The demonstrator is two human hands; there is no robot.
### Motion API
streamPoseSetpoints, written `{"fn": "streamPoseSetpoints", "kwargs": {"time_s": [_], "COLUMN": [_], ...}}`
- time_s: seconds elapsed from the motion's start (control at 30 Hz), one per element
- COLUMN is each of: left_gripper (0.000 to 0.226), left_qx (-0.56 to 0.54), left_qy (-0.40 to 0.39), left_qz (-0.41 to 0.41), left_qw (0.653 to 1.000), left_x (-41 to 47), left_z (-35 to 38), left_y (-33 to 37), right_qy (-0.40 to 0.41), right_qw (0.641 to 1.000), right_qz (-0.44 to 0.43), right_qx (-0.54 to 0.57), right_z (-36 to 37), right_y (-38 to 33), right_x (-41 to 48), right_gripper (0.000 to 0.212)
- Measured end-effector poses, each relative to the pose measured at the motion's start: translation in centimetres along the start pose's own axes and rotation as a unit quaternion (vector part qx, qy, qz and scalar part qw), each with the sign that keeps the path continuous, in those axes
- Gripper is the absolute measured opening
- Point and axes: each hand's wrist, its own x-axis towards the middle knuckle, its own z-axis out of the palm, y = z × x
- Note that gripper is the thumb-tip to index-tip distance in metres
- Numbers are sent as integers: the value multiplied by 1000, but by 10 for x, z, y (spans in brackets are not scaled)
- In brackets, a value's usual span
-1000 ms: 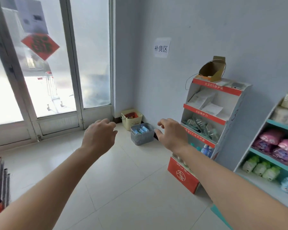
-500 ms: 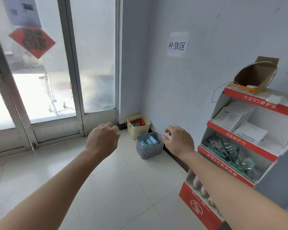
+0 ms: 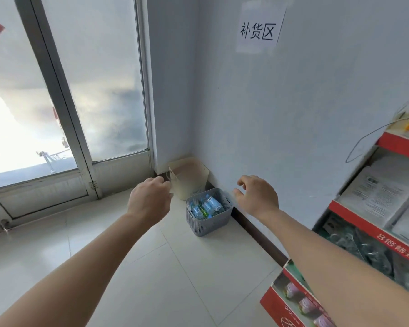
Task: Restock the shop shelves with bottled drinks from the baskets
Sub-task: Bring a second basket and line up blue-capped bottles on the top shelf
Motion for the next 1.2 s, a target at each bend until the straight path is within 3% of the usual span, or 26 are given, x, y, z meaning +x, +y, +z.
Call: {"fn": "streamPoseSetpoints", "kwargs": {"time_s": [0.43, 0.73, 1.2], "left_gripper": [28, 27, 29], "left_qx": [-19, -18, -66], "left_qy": [-108, -167, -315], "left_qz": [-38, -13, -144], "left_qw": [993, 986, 936], "left_x": [252, 409, 512], "left_z": [169, 294, 529], "left_y": [-7, -18, -31], "right_qy": [-104, -168, -317], "right_qw": [993, 982, 941], "right_qz": [1, 53, 70], "right_qx": [-50, -74, -94], "right_z": [118, 222, 435], "right_y": [89, 149, 253], "right_x": [273, 428, 569], "right_gripper": [29, 29, 24]}}
